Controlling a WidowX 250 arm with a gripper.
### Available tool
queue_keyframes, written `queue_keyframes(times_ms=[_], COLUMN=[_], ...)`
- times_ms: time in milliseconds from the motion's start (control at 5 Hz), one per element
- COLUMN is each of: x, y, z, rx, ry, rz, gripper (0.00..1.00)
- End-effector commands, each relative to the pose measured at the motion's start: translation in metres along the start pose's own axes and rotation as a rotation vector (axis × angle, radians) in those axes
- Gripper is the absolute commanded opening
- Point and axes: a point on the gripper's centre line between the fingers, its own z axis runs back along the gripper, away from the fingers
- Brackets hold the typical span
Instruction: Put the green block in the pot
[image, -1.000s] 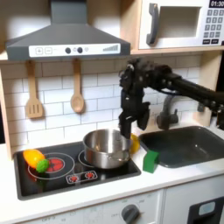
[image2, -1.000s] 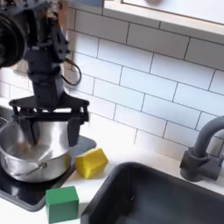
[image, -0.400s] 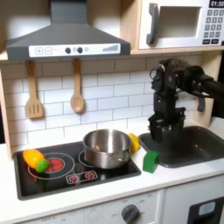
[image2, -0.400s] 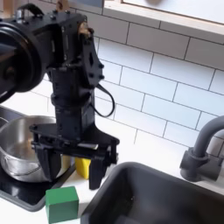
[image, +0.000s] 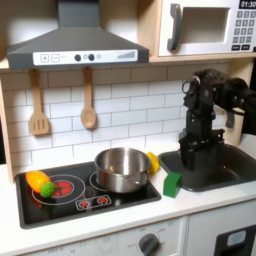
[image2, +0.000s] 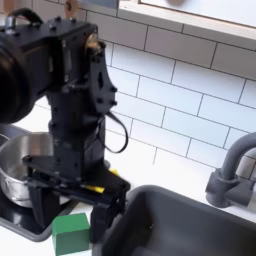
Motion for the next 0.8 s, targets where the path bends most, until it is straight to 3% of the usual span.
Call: queue_keyframes(times_ms=[0,600], x=[-0.031,-0.074], y=[0.011,0.008], z=[-0.001,0.004], rx=[0.011,0.017], ry=[0.027,0.029], rz=[-0.037,-0.098], gripper=[1.00,1.00])
